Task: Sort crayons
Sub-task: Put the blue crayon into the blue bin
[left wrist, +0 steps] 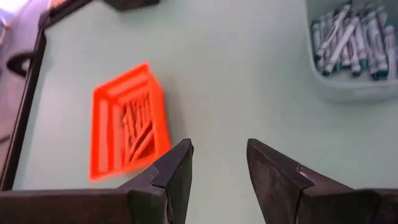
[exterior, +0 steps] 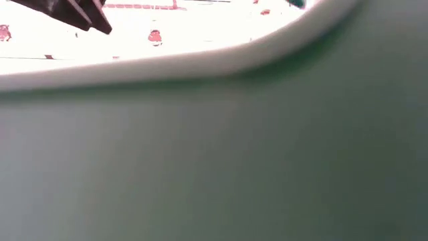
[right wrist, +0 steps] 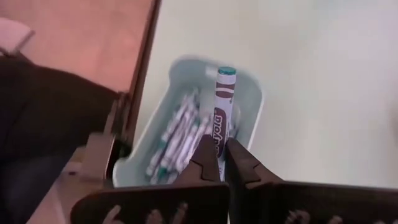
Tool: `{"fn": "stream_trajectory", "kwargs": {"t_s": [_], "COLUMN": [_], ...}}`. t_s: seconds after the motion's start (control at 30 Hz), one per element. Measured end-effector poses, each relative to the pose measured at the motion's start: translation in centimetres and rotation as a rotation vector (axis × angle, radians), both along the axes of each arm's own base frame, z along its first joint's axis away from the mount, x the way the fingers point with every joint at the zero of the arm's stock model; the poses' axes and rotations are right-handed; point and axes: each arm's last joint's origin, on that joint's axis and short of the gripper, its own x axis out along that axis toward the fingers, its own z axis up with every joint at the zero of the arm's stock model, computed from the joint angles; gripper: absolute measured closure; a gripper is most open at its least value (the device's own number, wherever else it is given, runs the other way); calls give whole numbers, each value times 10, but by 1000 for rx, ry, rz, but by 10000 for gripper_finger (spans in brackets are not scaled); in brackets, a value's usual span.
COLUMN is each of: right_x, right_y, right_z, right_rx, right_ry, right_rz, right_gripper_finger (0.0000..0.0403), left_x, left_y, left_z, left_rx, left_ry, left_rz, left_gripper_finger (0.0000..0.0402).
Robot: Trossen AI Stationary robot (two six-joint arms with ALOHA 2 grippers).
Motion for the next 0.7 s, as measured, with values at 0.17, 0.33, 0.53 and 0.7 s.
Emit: {"fn": "stream_trajectory", "kwargs": {"t_s": [0.17, 0.33, 0.53, 0.7], "right_x": [16, 27, 39, 48], "right_y": [-10, -18, -19, -21], "right_z": [4, -2, -25, -42], "right_rx": [18, 59, 148, 199], "right_ry": [-55, -42, 24, 68], "right_rz": [49, 63, 61, 94], "right_gripper_finger": [403, 395, 384, 369], "left_x": [-16, -23, -21, -16], "left_y": [14, 25, 44, 66], "left_z": [3, -5, -10, -12], "left_rx": [-13, 18, 79, 155], "left_ry": [81, 183, 250, 301], "left_rz": [73, 157, 262, 347], "left_gripper_finger": [260, 260, 260, 260]}}
